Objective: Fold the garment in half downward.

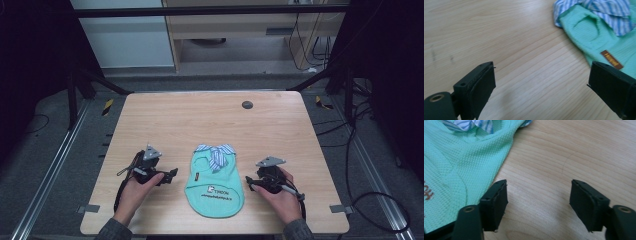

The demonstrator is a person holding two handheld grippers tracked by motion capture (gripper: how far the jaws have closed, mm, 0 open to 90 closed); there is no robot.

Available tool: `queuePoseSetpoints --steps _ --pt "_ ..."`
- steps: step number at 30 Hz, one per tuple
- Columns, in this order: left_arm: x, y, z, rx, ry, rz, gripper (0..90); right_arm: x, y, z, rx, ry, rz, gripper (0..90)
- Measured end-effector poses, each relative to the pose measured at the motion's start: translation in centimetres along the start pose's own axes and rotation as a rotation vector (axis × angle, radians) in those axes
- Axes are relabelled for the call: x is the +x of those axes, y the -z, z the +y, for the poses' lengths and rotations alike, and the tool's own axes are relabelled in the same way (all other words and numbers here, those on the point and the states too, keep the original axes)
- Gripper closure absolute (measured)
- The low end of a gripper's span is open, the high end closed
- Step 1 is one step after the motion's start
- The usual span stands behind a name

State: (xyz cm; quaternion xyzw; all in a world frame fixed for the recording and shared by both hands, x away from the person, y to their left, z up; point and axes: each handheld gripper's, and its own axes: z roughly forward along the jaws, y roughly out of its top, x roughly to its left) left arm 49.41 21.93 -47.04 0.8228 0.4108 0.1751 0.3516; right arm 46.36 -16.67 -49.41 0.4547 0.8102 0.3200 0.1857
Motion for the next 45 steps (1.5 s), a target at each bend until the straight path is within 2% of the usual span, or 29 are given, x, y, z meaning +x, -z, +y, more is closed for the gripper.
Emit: queuePoseSetpoints --steps 2,4,6,7,10,11,13,14,17,18,21,24,26,27,29,35,40,45 --pt "-0.3 -0.6 0.8 0.022 -0.01 -0.004 7.8 -0.2 -0.2 0.9 0.021 0.03 -0.017 38.1" --pt "-0.3 -1.2 1.8 0.042 -0.001 -0.036 7.7 -0.3 -0.2 1.4 0.026 0.036 -0.018 39.6" --pt "-0.3 -1.8 2.6 0.061 -0.006 -0.049 7.9 -0.5 -0.2 2.3 0.033 0.043 -0.008 41.2" --pt "-0.3 -2.0 3.0 0.07 -0.011 -0.047 9.1 -0.6 -0.4 3.2 0.045 0.059 -0.002 43.0" --pt "-0.2 -2.7 4.2 0.082 -0.016 -0.046 11.7 -0.7 -0.6 4.2 0.056 0.068 0.002 44.8" --pt "-0.2 -3.2 4.7 0.085 -0.014 -0.053 13.7 -0.8 -1.0 5.1 0.063 0.086 0.002 48.9" --pt "-0.2 -3.5 5.1 0.088 -0.012 -0.055 16.4 -1.0 -1.5 5.9 0.072 0.088 0.008 52.9" --pt "-0.2 -3.7 5.4 0.088 -0.01 -0.061 16.4 -1.0 -1.5 5.9 0.072 0.088 0.008 52.9" --pt "-0.1 -4.3 6.1 0.106 -0.013 -0.074 23.7 -1.2 -2.2 7.0 0.075 0.082 0.022 60.1" --pt "-0.1 -4.5 6.3 0.113 -0.016 -0.074 29.9 -1.2 -2.6 7.8 0.078 0.071 0.034 63.9" --pt "0.1 -4.9 7.0 0.127 0.003 -0.08 36.9 -1.2 -3.1 8.6 0.081 0.048 0.053 69.4" --pt "0.1 -5.0 7.5 0.122 0.004 -0.085 44.3 -1.2 -3.3 9.1 0.076 0.044 0.05 73.4" --pt "0.2 -5.3 8.1 0.126 0.008 -0.096 49.1 -1.2 -3.9 9.6 0.064 0.016 0.07 77.1" --pt "0.2 -5.4 8.4 0.121 0.011 -0.098 49.1 -1.2 -3.9 9.6 0.064 0.016 0.07 77.1" --pt "0.1 -5.9 8.9 0.12 0.015 -0.102 55.2 -1.2 -4.5 9.8 0.061 0.005 0.074 78.9" --pt "-0.2 -7.4 8.9 0.141 0.006 -0.1 61.5 -1.1 -5.9 10.3 0.059 -0.028 0.079 77.8" --pt "-0.4 -8.3 8.8 0.162 0.0 -0.088 61.0 -0.7 -7.0 10.7 0.076 -0.034 0.087 69.0" --pt "-0.6 -8.8 9.0 0.162 0.0 -0.092 61.0 -0.3 -7.6 10.9 0.082 -0.034 0.09 66.1"
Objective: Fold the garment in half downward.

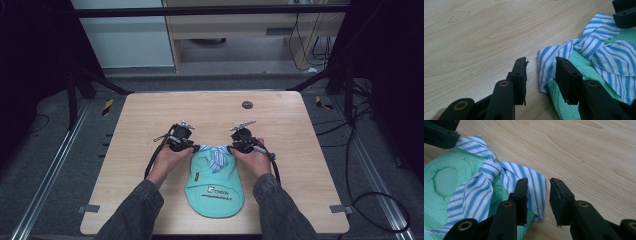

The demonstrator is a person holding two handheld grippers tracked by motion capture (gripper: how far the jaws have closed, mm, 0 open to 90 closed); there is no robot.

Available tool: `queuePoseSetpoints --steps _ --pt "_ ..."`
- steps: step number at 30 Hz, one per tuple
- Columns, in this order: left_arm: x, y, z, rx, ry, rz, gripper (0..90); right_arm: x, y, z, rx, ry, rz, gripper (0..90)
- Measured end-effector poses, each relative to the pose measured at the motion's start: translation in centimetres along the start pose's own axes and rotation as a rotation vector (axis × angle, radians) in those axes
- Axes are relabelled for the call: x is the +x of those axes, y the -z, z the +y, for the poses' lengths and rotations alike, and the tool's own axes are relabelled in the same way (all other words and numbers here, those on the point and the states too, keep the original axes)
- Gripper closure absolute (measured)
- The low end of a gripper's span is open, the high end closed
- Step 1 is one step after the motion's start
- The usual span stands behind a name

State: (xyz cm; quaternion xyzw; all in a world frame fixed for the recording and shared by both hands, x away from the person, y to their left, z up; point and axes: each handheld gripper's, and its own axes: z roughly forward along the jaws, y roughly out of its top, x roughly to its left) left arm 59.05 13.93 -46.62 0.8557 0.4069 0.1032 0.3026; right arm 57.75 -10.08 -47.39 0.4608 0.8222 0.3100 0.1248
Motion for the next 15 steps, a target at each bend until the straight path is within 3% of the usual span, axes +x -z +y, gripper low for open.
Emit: queuePoseSetpoints --steps 15 --pt "-1.0 -1.3 0.3 0.032 -0.003 0.009 61.9 0.8 -1.3 -0.1 0.042 0.012 -0.018 60.3"
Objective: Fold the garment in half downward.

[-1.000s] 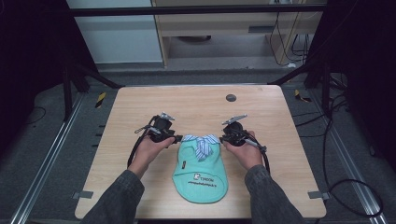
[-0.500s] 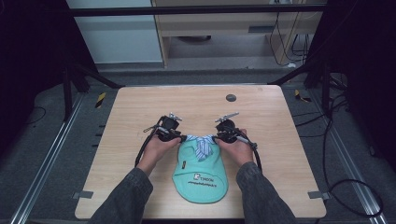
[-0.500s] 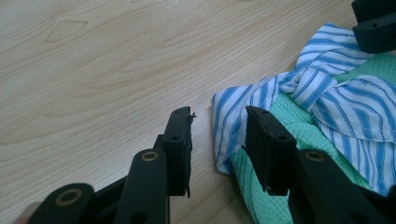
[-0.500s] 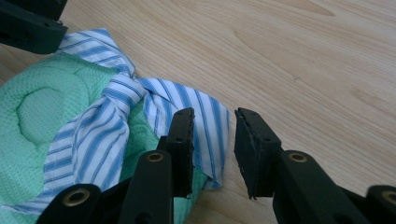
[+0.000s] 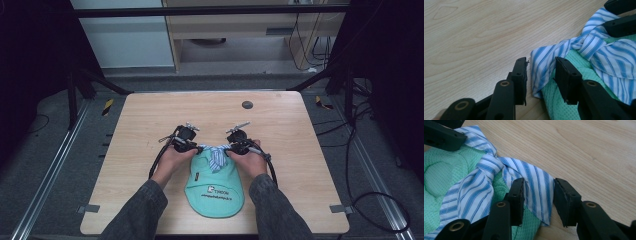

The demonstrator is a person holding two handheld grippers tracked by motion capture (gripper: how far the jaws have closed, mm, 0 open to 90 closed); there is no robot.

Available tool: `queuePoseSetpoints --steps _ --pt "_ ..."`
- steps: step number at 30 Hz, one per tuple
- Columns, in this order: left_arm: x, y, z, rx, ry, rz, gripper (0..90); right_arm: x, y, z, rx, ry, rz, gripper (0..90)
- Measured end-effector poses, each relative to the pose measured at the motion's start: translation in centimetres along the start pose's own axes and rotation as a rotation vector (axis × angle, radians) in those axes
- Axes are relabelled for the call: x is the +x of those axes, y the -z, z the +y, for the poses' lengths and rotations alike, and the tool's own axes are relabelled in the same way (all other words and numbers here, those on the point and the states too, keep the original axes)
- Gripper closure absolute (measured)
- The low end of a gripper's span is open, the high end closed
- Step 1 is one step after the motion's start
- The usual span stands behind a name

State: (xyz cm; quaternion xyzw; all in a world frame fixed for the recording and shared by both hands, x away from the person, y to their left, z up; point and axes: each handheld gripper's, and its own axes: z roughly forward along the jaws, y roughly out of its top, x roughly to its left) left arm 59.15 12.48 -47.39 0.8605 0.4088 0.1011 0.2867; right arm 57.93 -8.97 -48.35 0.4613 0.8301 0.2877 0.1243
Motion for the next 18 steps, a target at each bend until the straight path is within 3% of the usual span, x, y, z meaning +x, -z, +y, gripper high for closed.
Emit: queuePoseSetpoints --steps 9,18 --pt "-0.78 -0.22 0.16 -0.021 -0.015 0.033 63.4 -0.01 -0.07 -0.26 -0.01 -0.004 -0.003 60.5" --pt "-0.82 -0.61 -0.32 -0.049 0.008 0.043 66.1 0.05 -0.09 -0.3 -0.014 0.0 -0.007 61.4"
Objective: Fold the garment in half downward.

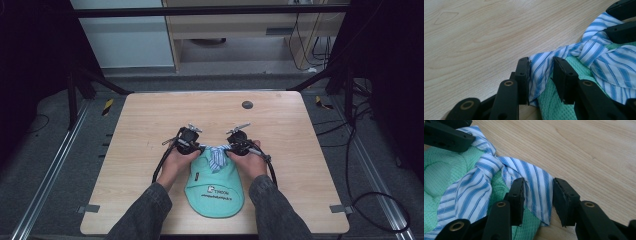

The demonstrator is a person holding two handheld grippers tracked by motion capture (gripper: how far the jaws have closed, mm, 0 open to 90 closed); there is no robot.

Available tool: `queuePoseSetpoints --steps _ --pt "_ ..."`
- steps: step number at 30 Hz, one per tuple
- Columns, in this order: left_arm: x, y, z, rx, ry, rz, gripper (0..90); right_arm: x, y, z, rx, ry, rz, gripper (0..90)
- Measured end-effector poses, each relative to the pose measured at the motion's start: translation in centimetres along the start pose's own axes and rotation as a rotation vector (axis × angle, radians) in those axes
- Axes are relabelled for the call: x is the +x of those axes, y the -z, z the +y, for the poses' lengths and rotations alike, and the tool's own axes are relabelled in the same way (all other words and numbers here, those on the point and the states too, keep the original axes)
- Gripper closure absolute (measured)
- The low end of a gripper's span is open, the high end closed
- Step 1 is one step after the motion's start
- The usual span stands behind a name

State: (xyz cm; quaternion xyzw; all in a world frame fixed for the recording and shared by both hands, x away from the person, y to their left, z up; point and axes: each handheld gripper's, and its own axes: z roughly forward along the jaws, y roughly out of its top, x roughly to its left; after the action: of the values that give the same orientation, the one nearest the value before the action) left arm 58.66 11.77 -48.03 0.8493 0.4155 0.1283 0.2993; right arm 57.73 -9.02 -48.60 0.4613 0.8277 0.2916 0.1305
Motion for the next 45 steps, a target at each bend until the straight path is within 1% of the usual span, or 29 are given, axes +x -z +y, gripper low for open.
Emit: queuePoseSetpoints --steps 1,5,9,14,17,19,22,24,27,28,30,34,36,37,38,45 --pt "-0.1 -0.1 -0.1 0.001 0.003 -0.002 67.1 0.0 0.0 0.0 0.0 0.001 0.0 61.5" --pt "-0.2 -0.3 -0.3 0.013 -0.012 -0.001 68.0 0.0 0.0 0.0 0.0 0.005 0.001 62.6" --pt "-0.1 -0.2 -0.3 0.017 -0.013 -0.005 68.6 0.1 0.0 0.0 -0.001 0.008 0.004 64.1" --pt "-0.2 -0.3 -0.3 0.013 -0.014 -0.006 69.7 0.2 0.0 0.0 0.0 0.015 0.008 67.2" --pt "-0.2 -0.2 -0.3 0.014 -0.017 -0.006 70.1 0.2 0.0 0.0 0.004 0.01 0.007 68.1" --pt "-0.2 -0.2 -0.4 0.012 -0.02 -0.007 71.2 0.3 0.0 0.1 0.005 0.011 0.008 69.8" --pt "-0.4 -0.2 -0.5 0.001 -0.031 -0.009 75.4 0.4 0.0 0.1 0.005 0.016 0.016 74.4" --pt "-0.4 -0.2 -0.6 -0.002 -0.034 -0.018 78.5 0.5 0.0 0.1 0.007 0.03 0.017 78.7" --pt "-0.4 -0.1 -0.7 -0.001 -0.037 -0.028 82.6 0.8 0.0 0.2 0.012 0.044 0.015 82.3" --pt "-0.4 -0.1 -0.6 0.001 -0.041 -0.029 83.1 0.9 0.1 0.3 0.016 0.058 0.013 82.7" --pt "-0.4 0.1 -0.5 0.008 -0.064 -0.024 83.9 0.9 0.2 0.3 0.013 0.07 0.008 82.9" --pt "-0.4 1.0 -0.1 -0.006 -0.089 -0.032 84.5 0.9 1.1 0.4 -0.01 0.069 0.02 83.0" --pt "-0.5 1.5 0.0 -0.015 -0.099 -0.037 84.6 1.0 1.7 0.5 -0.02 0.085 0.02 83.0" --pt "-0.6 1.8 0.2 -0.013 -0.111 -0.039 84.6 1.1 2.0 0.6 -0.027 0.091 0.021 83.0" --pt "-0.7 2.0 0.2 -0.016 -0.113 -0.042 84.6 1.1 2.4 0.6 -0.033 0.102 0.021 82.9" --pt "-0.9 4.4 0.9 -0.052 -0.154 -0.062 84.8 1.5 4.4 0.6 -0.073 0.148 0.024 82.9"
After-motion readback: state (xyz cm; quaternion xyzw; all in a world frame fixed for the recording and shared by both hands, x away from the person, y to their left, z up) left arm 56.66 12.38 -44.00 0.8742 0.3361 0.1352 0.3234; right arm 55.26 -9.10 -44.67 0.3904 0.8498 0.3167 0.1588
